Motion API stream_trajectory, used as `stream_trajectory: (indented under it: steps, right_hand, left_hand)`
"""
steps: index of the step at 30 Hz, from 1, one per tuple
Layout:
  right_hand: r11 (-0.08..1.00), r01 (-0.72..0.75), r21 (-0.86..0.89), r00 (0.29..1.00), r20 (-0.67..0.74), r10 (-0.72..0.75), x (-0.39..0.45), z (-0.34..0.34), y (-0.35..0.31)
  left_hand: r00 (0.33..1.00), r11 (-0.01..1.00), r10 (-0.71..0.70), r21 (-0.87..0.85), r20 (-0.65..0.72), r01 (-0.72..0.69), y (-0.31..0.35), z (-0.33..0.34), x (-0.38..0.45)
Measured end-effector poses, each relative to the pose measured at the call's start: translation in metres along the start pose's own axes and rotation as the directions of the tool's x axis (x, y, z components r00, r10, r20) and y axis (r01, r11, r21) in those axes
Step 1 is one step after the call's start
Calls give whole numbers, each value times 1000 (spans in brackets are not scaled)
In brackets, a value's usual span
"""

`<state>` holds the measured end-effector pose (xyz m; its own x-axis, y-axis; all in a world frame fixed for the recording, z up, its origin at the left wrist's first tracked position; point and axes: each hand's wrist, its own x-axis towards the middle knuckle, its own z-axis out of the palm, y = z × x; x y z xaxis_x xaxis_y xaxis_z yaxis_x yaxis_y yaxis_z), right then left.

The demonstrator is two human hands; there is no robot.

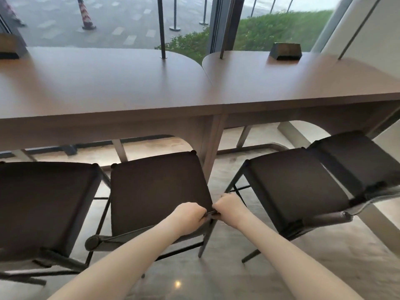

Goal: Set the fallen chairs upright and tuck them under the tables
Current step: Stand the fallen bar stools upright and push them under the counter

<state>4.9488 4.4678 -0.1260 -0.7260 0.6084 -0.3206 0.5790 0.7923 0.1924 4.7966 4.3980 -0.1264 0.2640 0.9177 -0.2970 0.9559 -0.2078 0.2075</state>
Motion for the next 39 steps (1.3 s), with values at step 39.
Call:
stream_trajectory:
  steps: [39]
  right_hand:
    - [-531, 276, 801, 860, 41, 509, -96, -46, 53]
  left_hand:
    - [816, 225, -403, -909, -414, -351, 104, -78, 31]
